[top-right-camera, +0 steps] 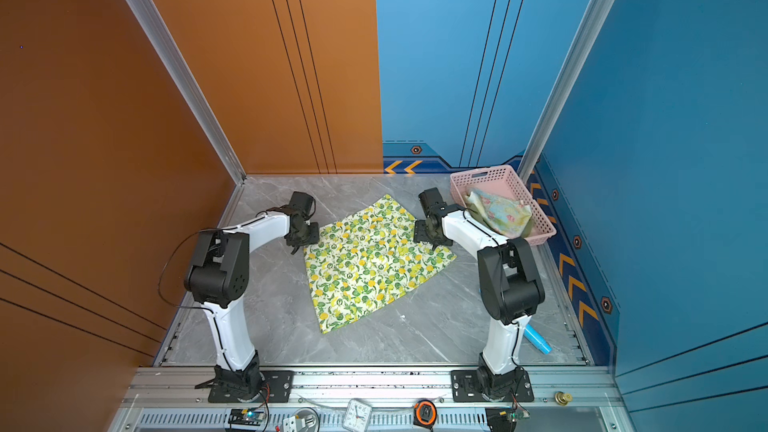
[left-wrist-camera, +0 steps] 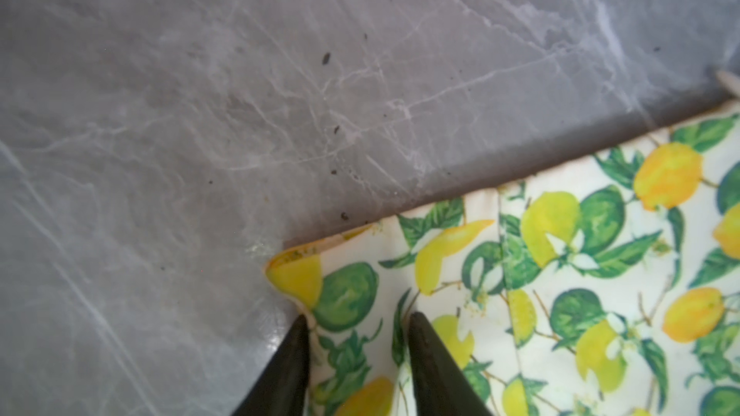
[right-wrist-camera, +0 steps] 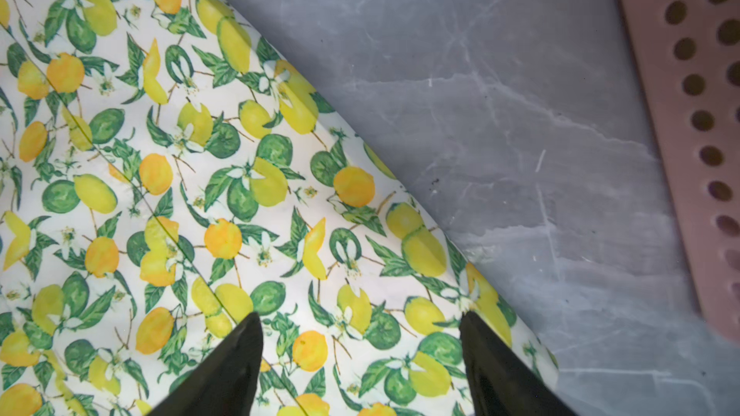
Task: Fold and stack skirts
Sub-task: Rotate the skirt at the center of the table.
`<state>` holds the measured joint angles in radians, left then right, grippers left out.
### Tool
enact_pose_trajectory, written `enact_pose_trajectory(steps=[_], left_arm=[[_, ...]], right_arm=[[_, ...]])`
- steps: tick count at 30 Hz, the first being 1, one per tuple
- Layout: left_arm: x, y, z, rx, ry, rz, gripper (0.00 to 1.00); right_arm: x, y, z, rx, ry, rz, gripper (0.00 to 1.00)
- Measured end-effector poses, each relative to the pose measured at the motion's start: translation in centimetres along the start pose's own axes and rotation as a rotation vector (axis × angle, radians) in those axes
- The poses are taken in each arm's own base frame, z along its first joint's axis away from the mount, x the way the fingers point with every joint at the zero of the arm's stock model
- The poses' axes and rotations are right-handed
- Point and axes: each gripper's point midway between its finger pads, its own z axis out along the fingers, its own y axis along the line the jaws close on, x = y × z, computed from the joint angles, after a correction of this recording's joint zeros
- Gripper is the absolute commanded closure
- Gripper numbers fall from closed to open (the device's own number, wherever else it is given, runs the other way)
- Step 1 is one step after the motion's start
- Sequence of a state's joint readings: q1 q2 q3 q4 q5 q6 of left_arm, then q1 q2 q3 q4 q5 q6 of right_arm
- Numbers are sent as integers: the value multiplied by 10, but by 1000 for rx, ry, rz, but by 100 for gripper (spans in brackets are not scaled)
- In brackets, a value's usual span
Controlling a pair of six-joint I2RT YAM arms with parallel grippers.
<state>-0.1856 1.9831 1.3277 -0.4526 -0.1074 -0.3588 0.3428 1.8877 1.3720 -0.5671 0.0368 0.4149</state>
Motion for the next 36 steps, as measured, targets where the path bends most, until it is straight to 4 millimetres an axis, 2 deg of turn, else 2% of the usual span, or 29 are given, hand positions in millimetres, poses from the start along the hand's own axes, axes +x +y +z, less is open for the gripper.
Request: enact_pose_trajectory(steps=[1, 7, 11, 15, 17, 20, 23, 26, 28, 30, 31, 33, 36], left_arm=[[0, 1, 0, 0, 0, -1, 82], [9, 6, -6, 0, 5, -25, 84], [22, 12, -14, -2, 9, -59, 85], [34, 16, -23, 1, 6, -90, 85], [40, 15, -28, 5, 4, -101, 85], [49, 10, -36, 16, -2, -109, 85], [59, -3, -43, 37, -6, -97, 85], [75, -20, -46, 58, 1, -72, 82], [88, -29, -47, 66, 15, -53, 76], [99, -38, -47, 72, 30, -41, 67], [105, -41, -47, 75, 37, -33, 61], [112, -47, -49, 81, 44, -21, 43], [109, -47, -57, 89, 29, -28, 31]], right_arm=[[-3, 4, 4, -8, 2, -9, 22], [-28, 23, 28, -36, -10, -42, 22], [-48, 36, 45, -55, -28, -52, 23], [-59, 45, 69, -63, -23, -56, 24], [-68, 53, 79, -75, -34, -57, 27], [-84, 70, 86, -113, -58, -55, 42], [-96, 92, 94, -162, -77, -56, 63], [-108, 119, 102, -231, -96, -60, 73], [-116, 136, 105, -275, -112, -64, 76], [-123, 153, 109, -320, -132, -70, 74], [-128, 163, 109, -348, -144, -74, 69], [-133, 174, 109, -383, -160, -77, 62], [-138, 185, 101, -425, -179, -78, 47]])
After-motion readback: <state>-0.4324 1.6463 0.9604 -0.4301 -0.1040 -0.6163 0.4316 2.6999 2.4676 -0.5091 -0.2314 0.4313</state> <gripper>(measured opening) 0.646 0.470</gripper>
